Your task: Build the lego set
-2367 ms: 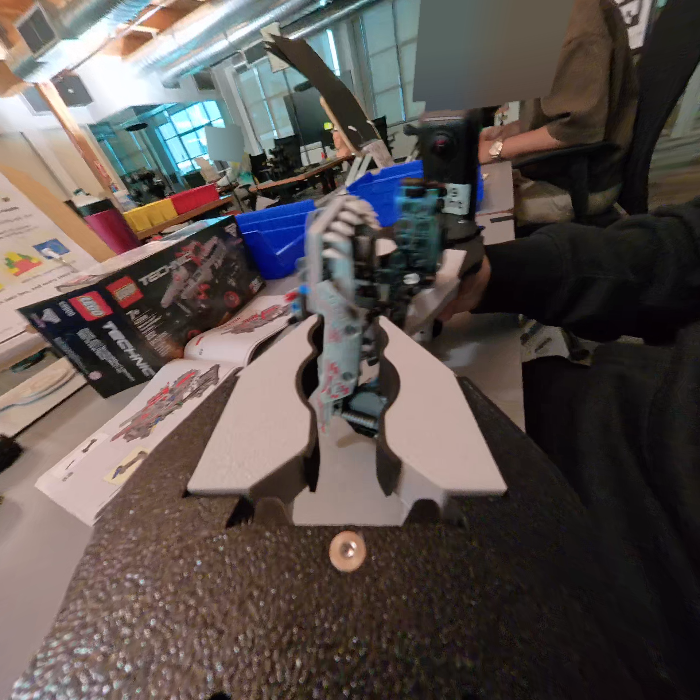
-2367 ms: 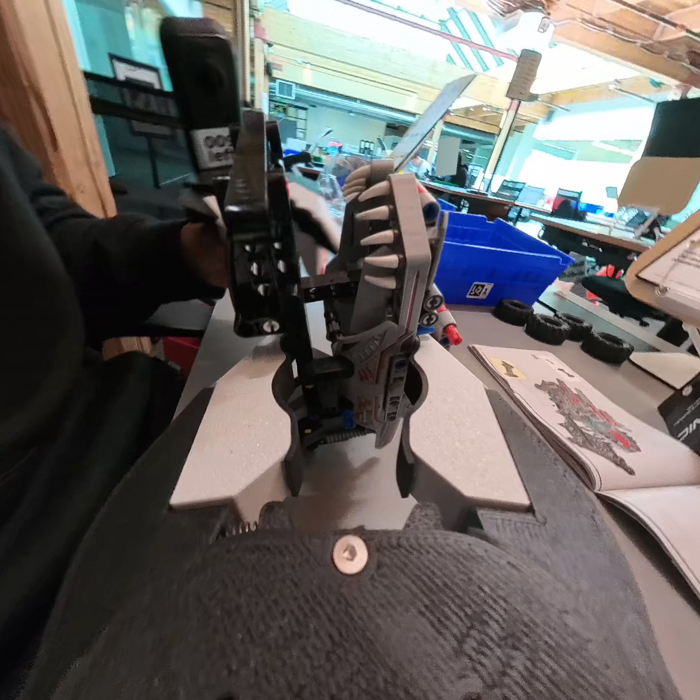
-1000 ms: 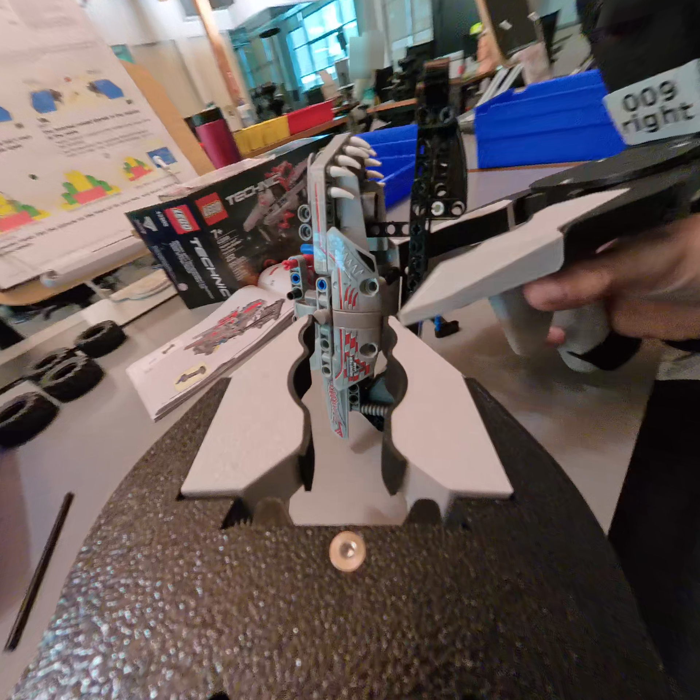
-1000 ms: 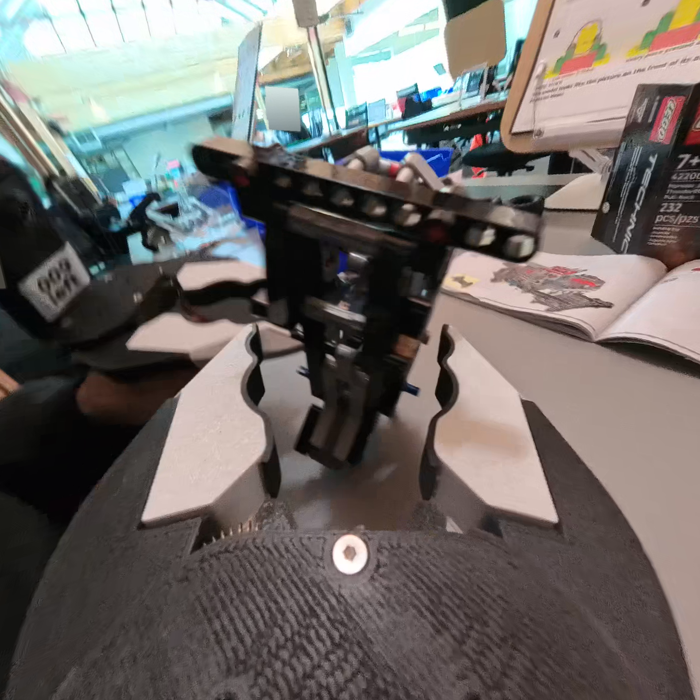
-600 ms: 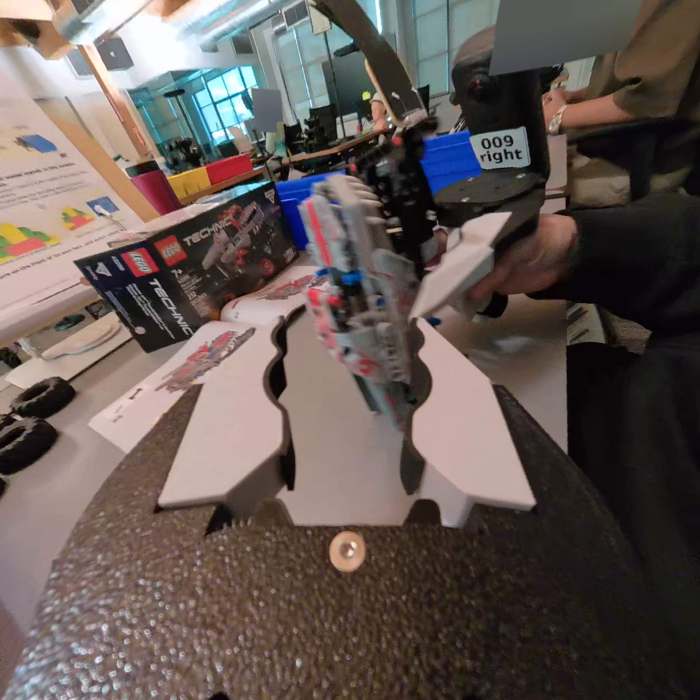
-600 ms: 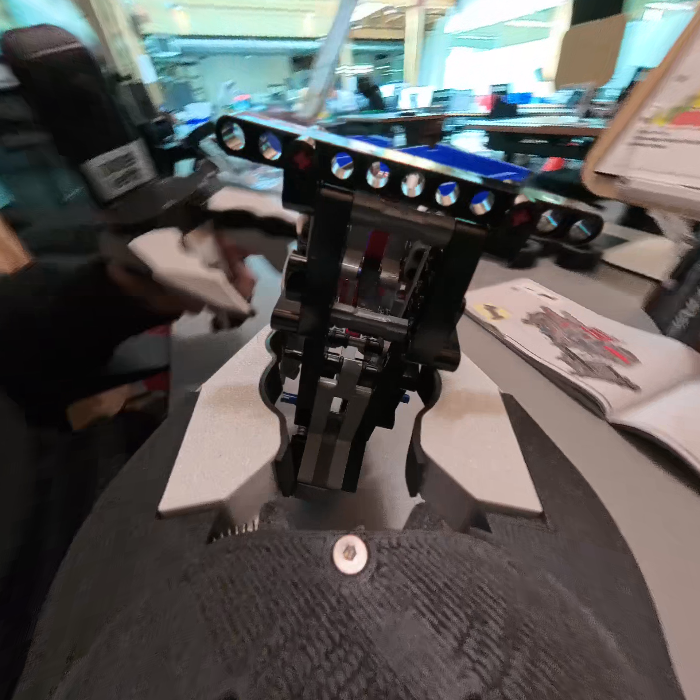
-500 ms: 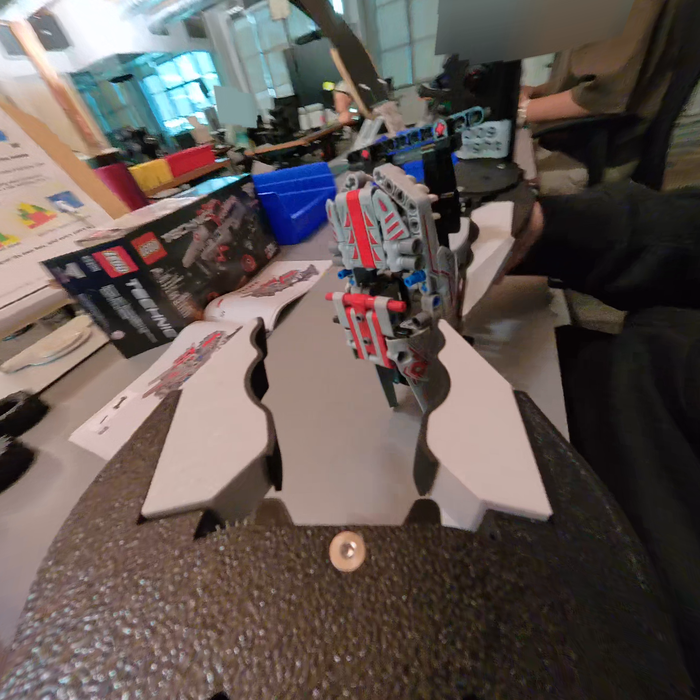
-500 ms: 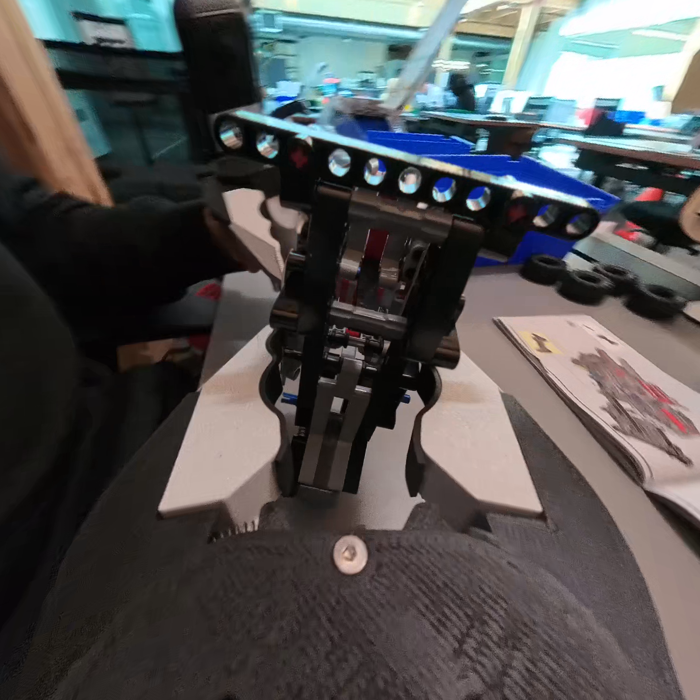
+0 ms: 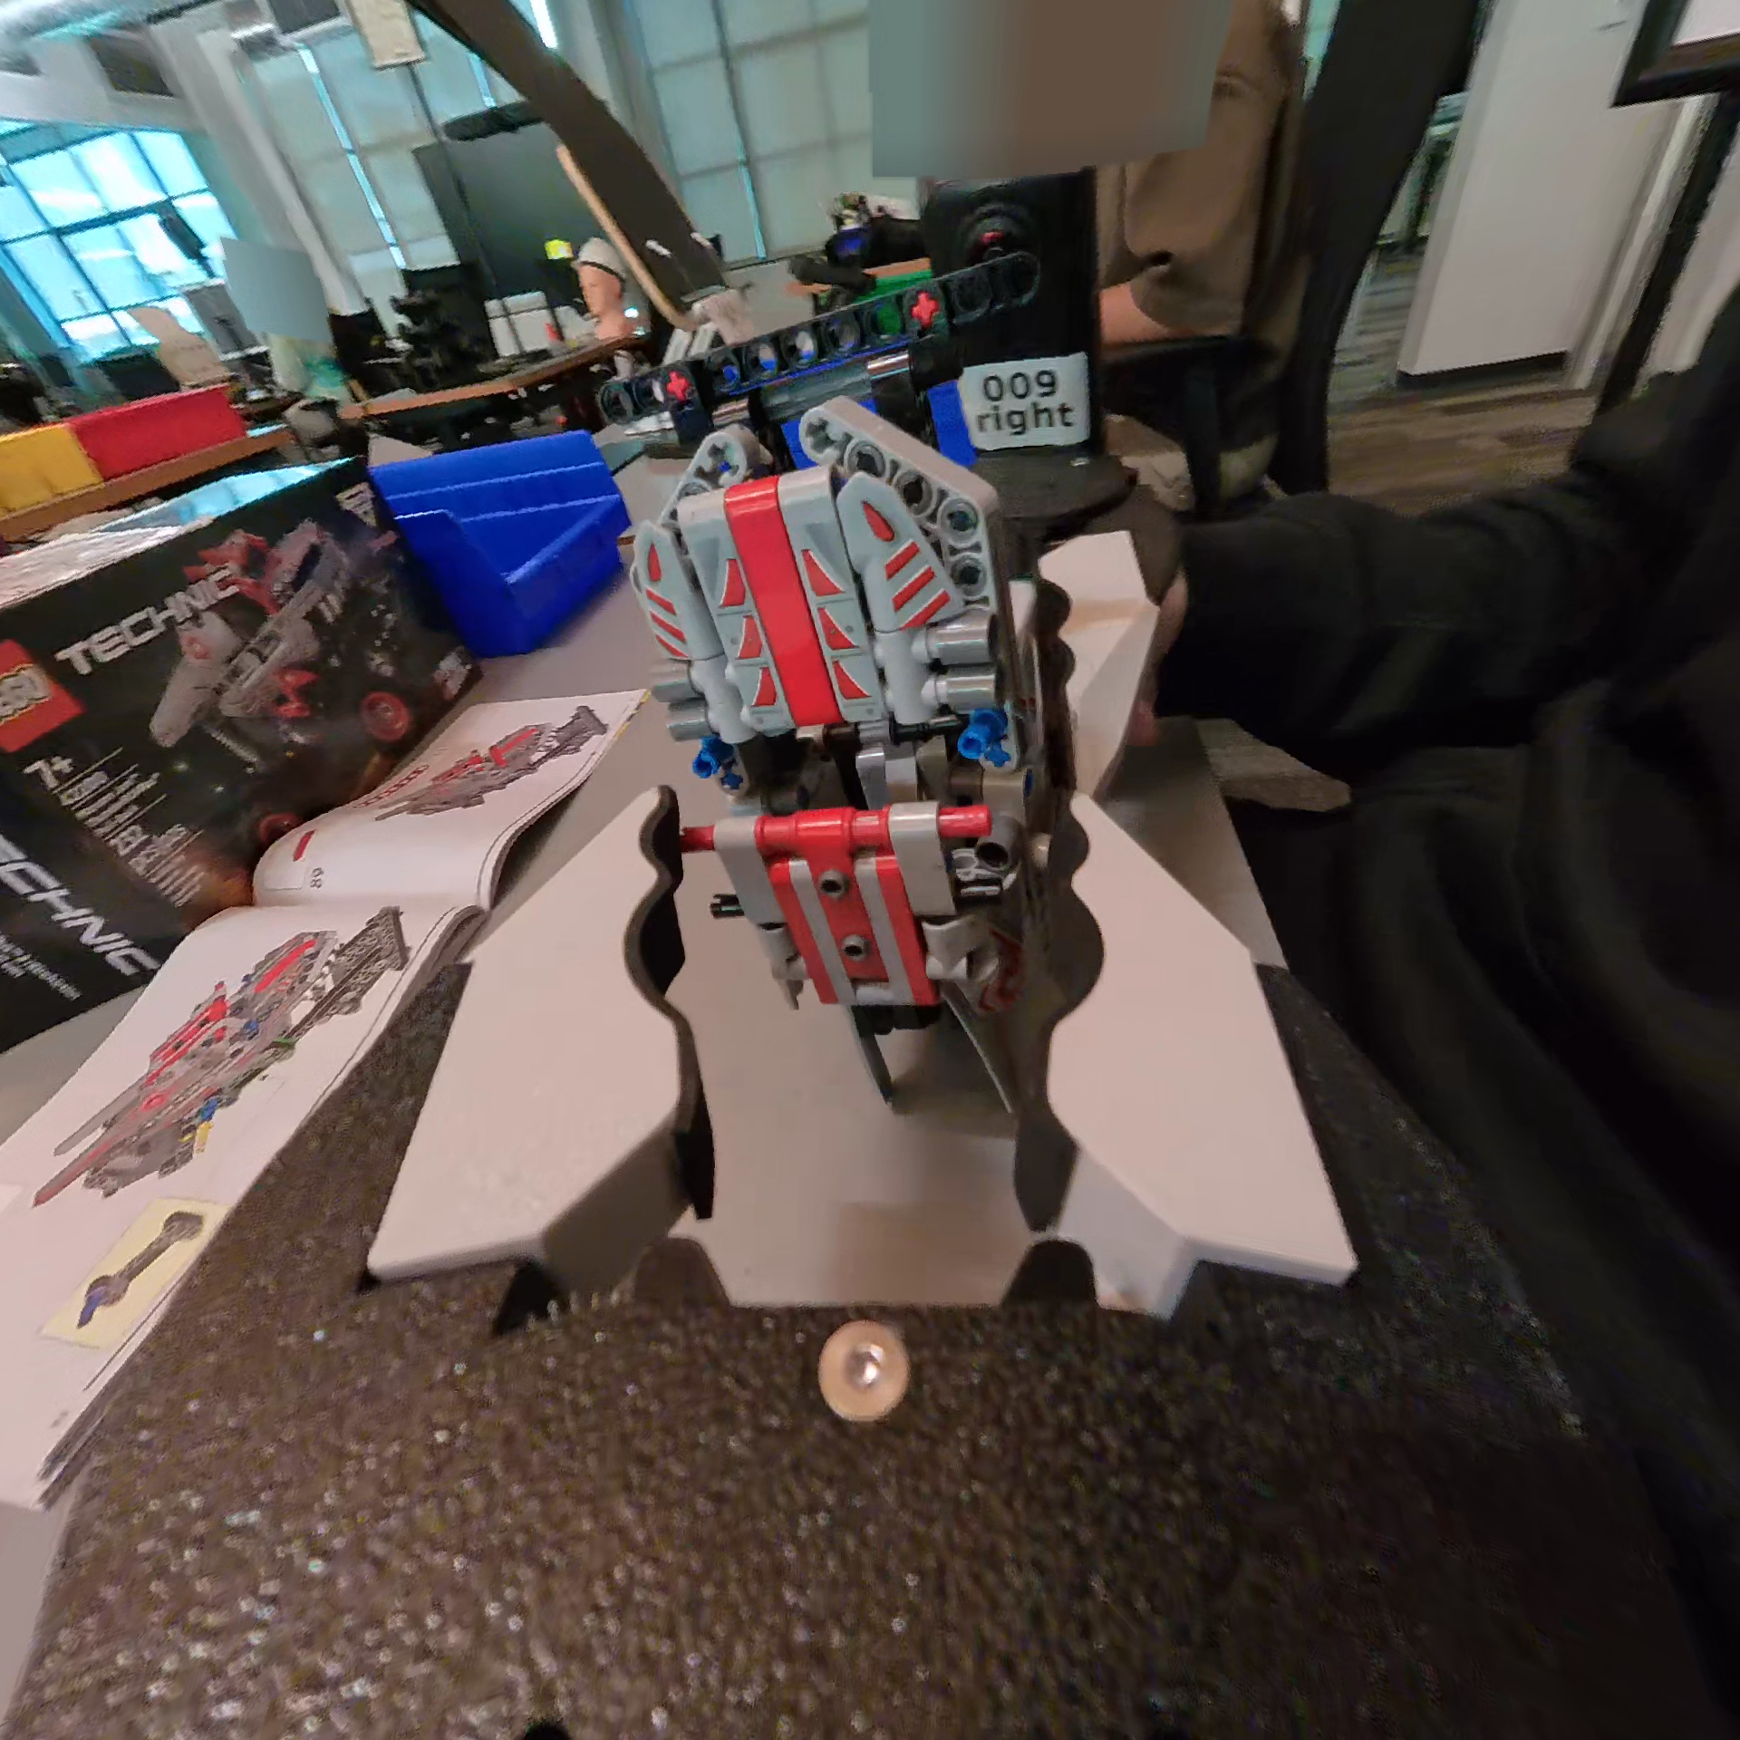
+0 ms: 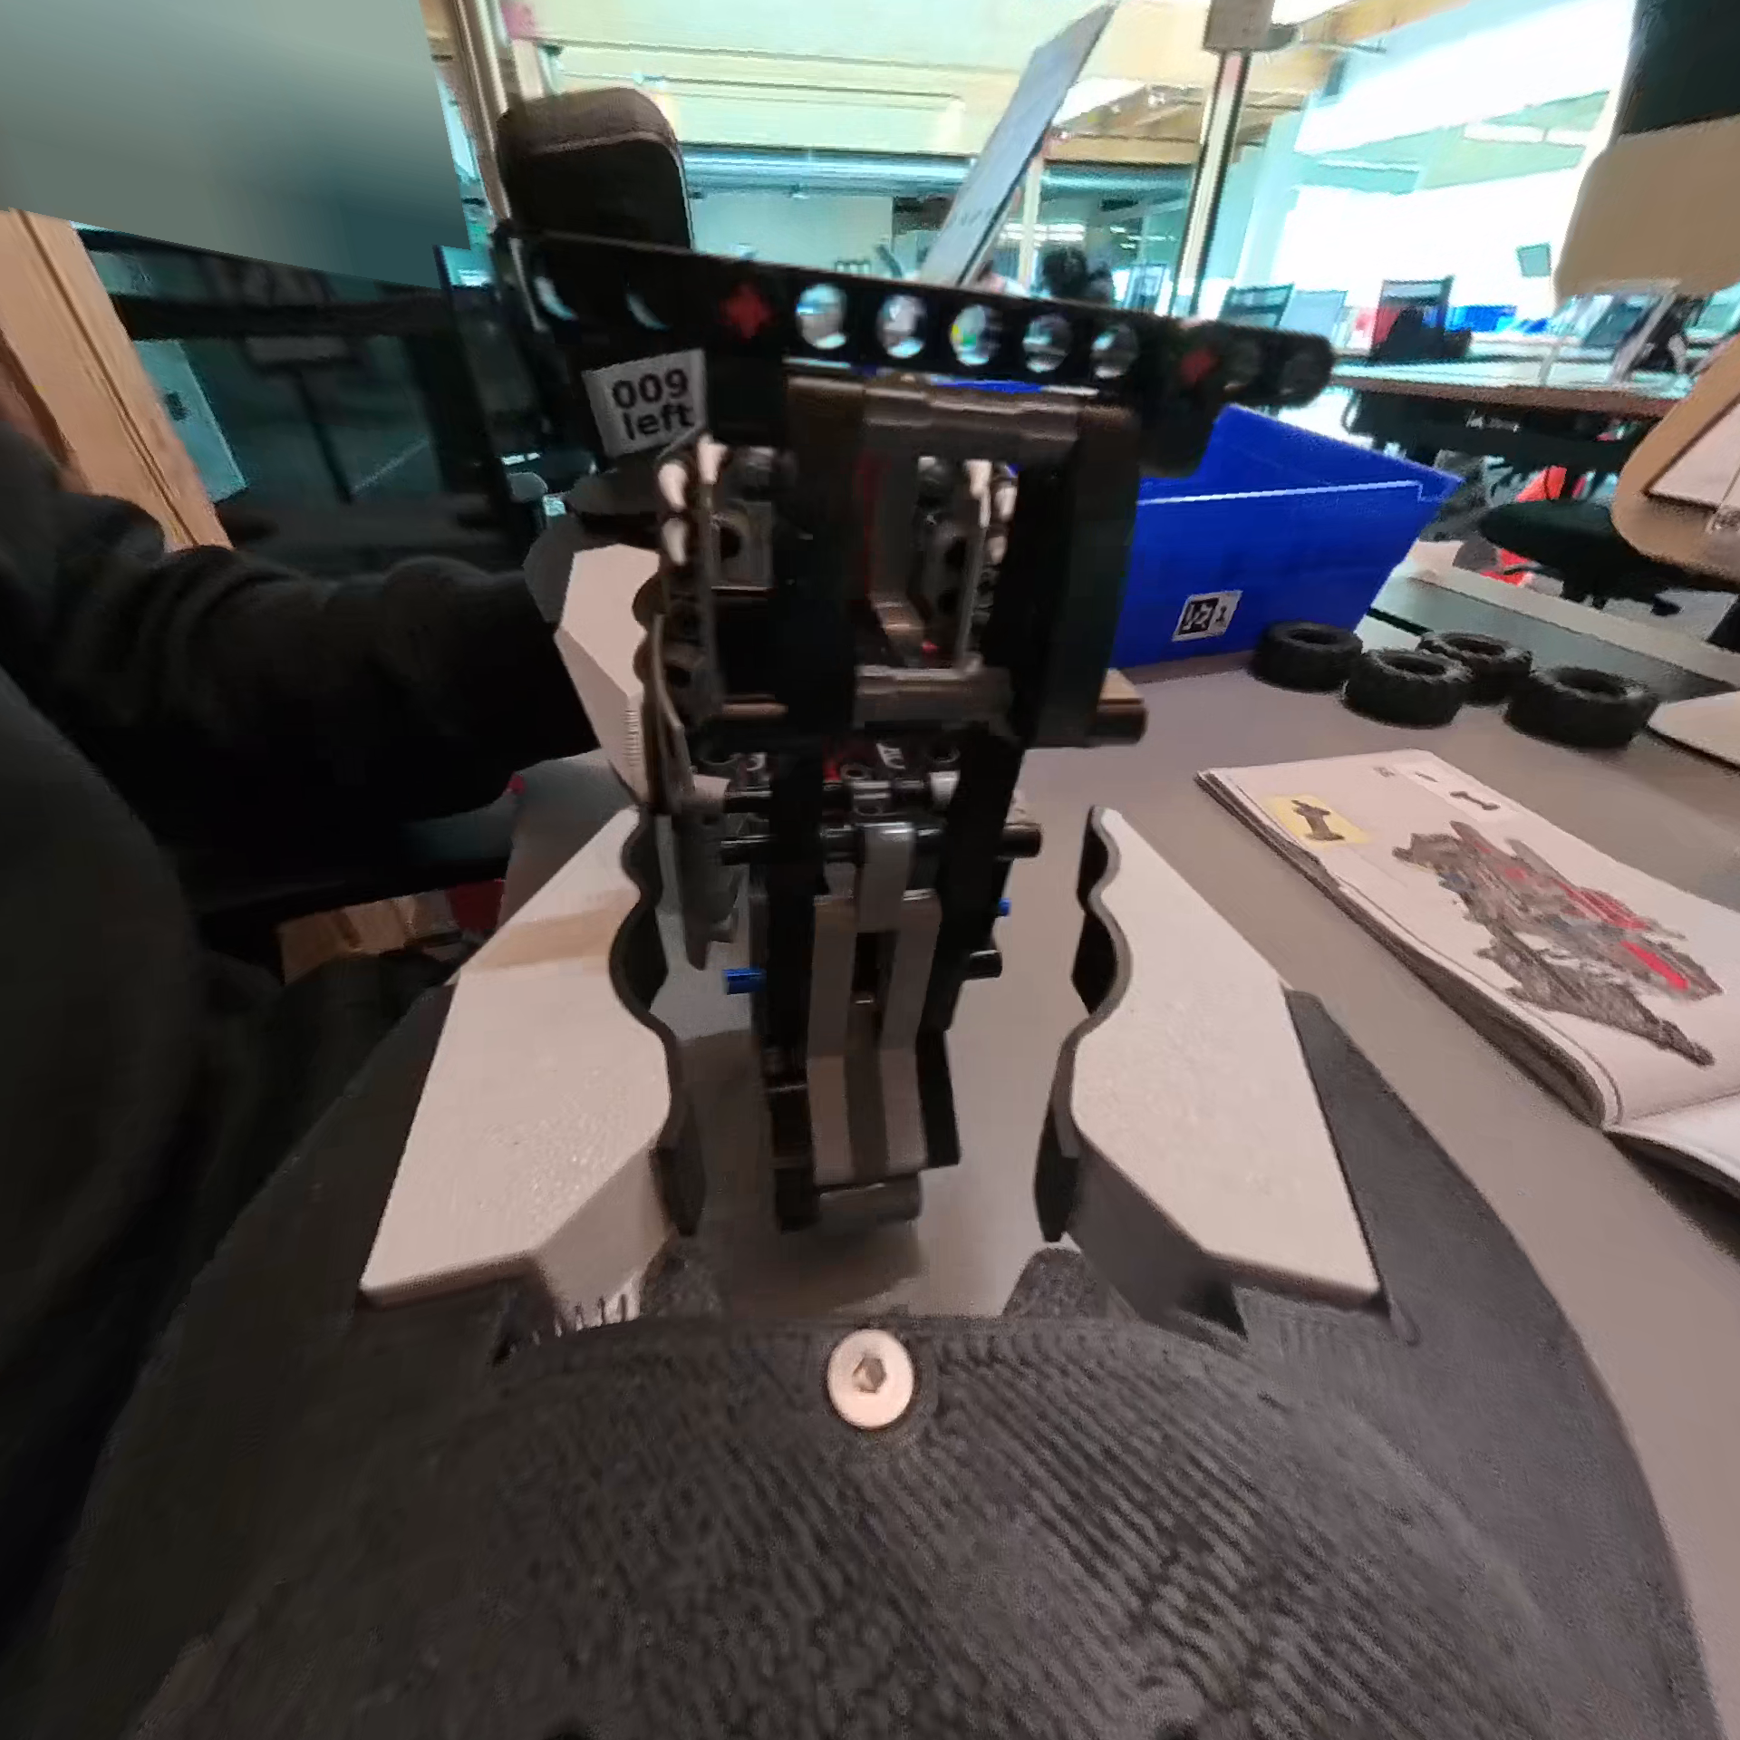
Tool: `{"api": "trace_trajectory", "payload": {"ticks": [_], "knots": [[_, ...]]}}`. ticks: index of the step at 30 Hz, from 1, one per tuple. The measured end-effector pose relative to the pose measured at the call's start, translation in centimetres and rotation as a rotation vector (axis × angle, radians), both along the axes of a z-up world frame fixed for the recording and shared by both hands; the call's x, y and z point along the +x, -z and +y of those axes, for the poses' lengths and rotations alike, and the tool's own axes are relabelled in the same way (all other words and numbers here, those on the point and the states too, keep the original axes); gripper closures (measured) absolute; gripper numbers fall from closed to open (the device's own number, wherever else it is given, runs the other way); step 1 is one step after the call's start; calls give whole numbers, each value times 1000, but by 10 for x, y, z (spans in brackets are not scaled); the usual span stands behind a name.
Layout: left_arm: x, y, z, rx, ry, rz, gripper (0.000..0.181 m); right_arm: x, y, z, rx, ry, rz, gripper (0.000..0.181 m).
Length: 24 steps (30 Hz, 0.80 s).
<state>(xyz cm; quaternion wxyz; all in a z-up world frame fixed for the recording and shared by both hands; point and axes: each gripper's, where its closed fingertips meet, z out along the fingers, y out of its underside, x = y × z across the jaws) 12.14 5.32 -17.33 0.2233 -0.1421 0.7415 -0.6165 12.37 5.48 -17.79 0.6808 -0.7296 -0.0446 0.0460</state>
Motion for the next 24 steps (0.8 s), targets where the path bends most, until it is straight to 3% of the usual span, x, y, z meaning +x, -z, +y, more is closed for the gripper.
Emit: {"api": "trace_trajectory", "payload": {"ticks": [4,13,24], "knots": [[-1,1,0,5,-16,-8,105,-3,1,-2,-13,-8,41,106],[-3,-3,-4,54,-1,10,97,-2,3,-2,-27,-41,37,108],[10,-9,-11,70,-49,4,105,3,2,-4,-14,-53,44,106]]}}
